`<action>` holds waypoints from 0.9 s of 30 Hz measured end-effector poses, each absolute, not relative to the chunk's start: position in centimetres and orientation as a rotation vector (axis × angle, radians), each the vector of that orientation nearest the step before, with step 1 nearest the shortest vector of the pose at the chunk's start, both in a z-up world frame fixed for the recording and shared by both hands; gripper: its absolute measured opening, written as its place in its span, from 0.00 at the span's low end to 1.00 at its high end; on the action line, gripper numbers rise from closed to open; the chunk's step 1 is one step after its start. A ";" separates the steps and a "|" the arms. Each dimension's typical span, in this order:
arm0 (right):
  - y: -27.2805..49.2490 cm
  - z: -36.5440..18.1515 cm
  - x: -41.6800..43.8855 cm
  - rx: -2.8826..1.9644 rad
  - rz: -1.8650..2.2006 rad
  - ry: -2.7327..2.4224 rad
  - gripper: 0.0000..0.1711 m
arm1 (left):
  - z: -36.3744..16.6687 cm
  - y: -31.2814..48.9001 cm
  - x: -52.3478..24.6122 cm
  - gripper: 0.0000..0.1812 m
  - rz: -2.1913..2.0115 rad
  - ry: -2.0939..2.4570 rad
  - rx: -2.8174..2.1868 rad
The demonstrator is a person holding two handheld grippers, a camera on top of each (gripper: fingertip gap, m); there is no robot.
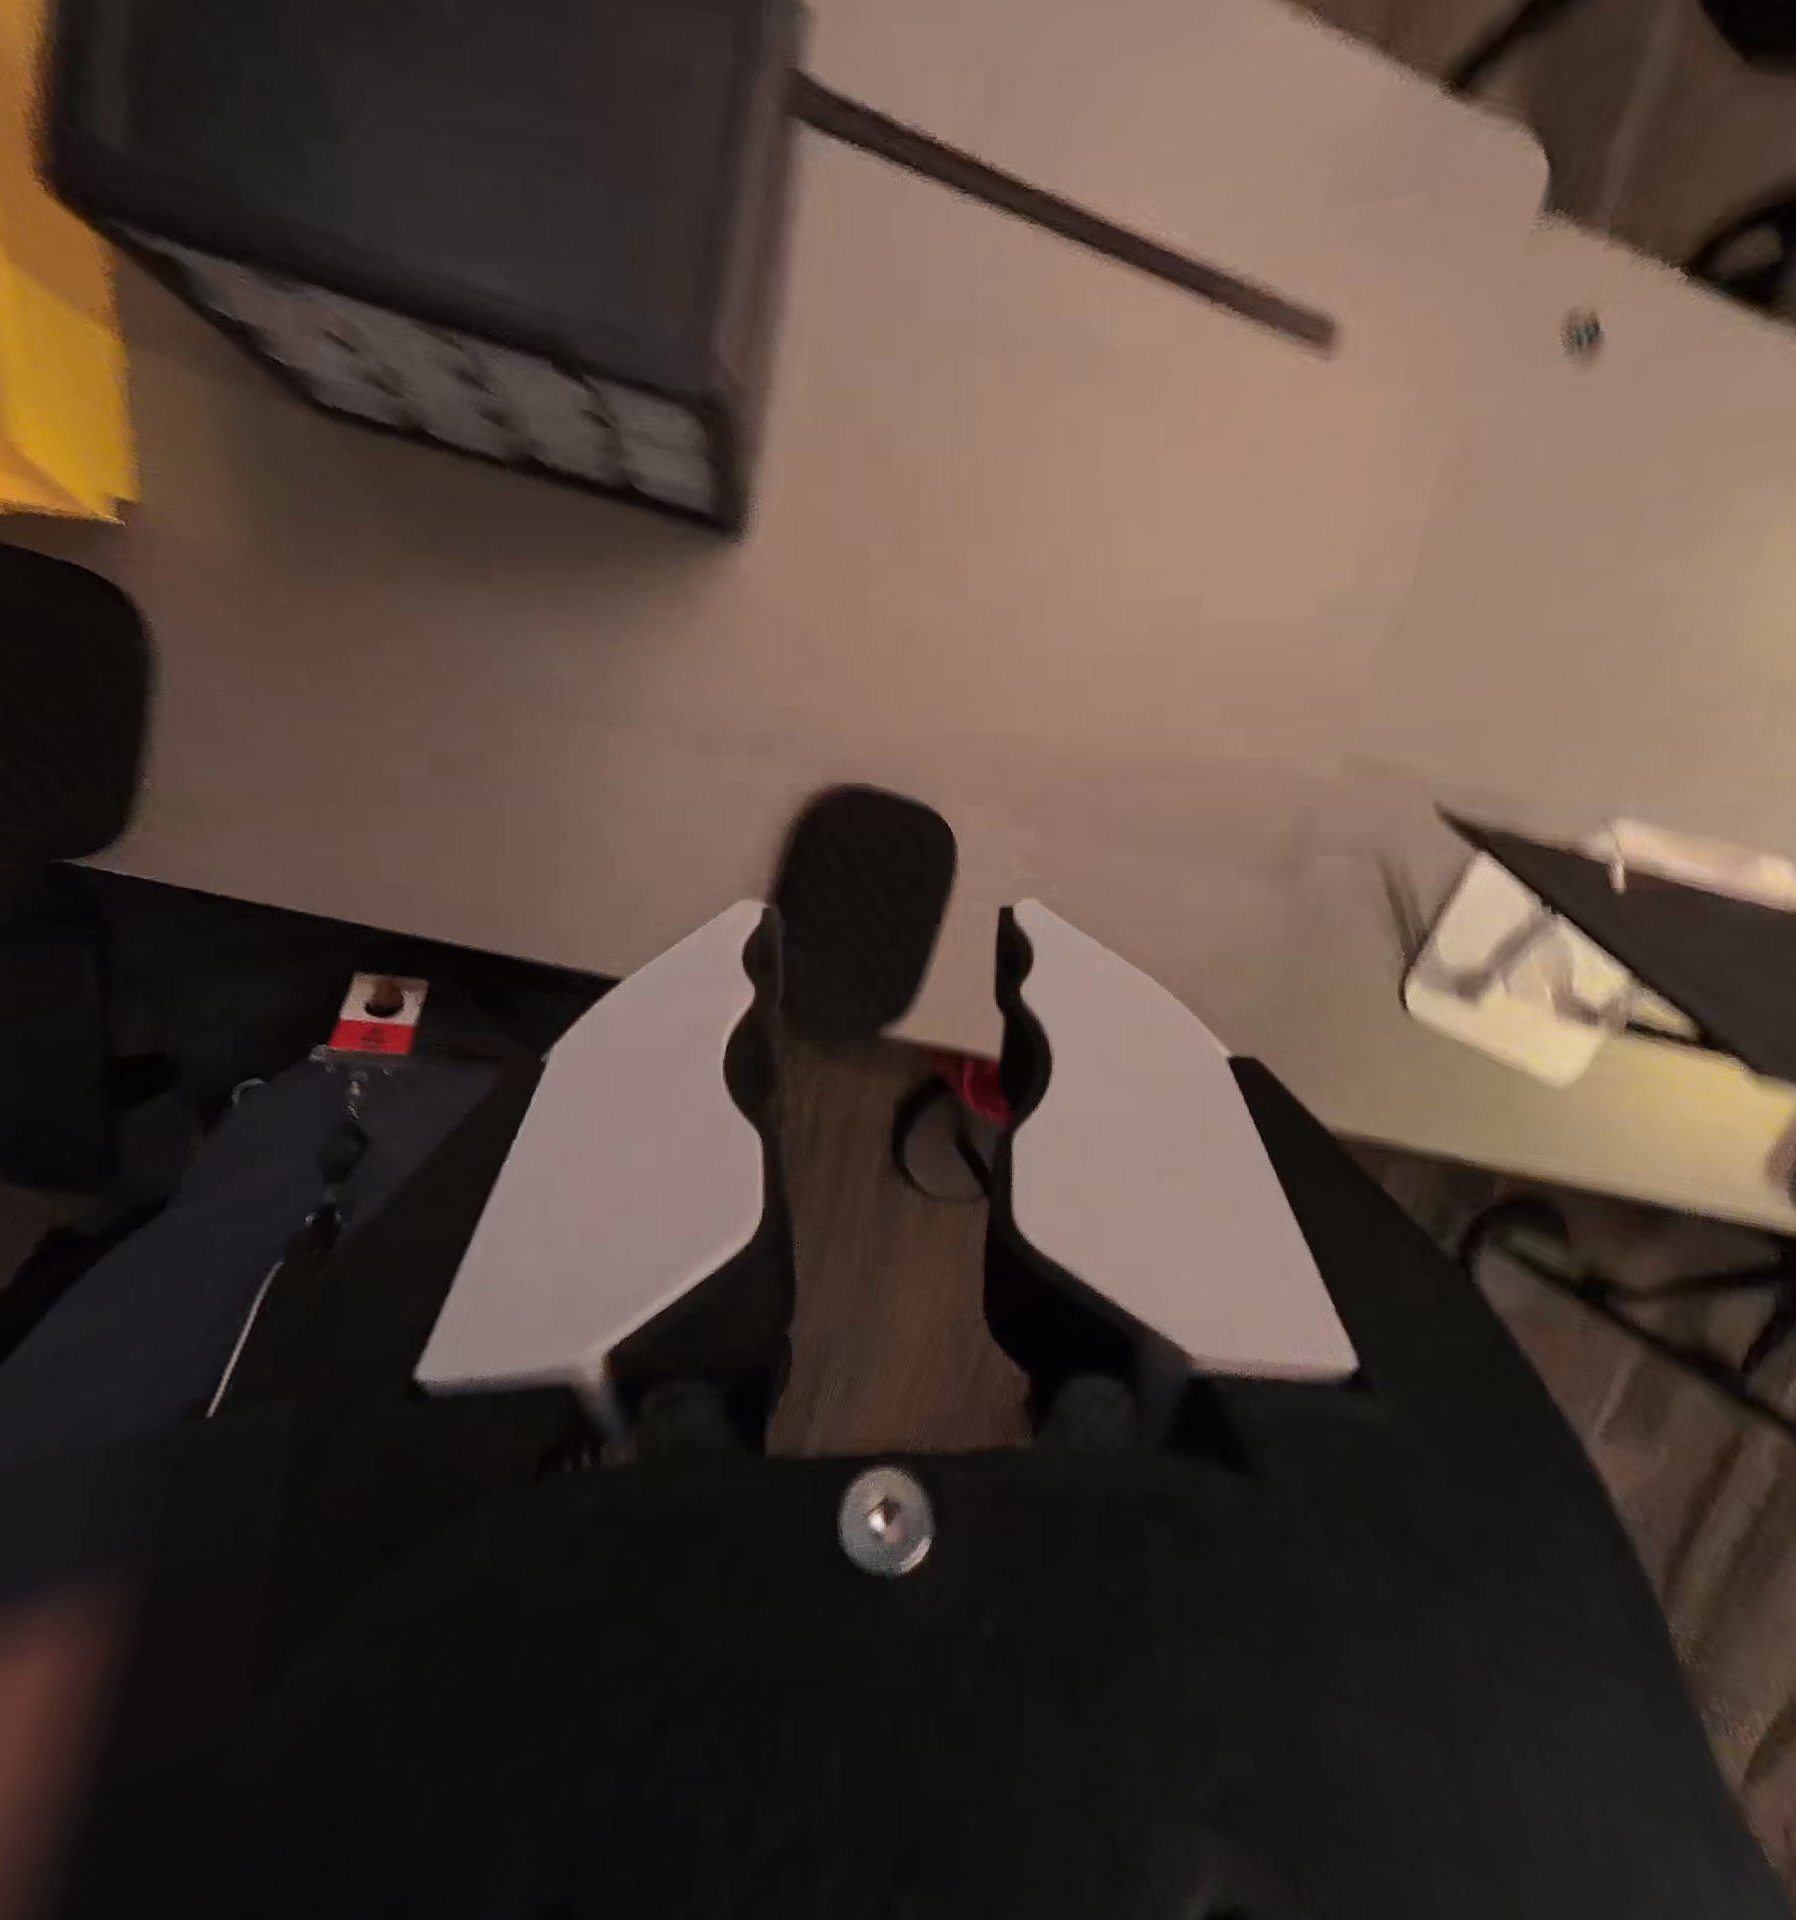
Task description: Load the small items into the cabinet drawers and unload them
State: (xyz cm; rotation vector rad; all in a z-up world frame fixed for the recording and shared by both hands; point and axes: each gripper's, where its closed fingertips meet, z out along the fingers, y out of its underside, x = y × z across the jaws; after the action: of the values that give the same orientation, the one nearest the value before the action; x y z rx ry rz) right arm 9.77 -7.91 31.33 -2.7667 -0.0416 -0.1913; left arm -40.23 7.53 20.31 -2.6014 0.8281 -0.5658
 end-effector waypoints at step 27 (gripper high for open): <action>-31.6 19.9 29.7 -2.828 -0.054 0.442 0.24 | -5.8 4.6 14.8 0.04 -0.653 0.958 -2.625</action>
State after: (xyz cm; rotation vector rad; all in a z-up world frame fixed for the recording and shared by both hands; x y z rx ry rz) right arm 29.72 -31.59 19.94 -2.8285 0.4416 -0.0537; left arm 14.77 4.57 -5.84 -2.6250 0.9579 -0.6533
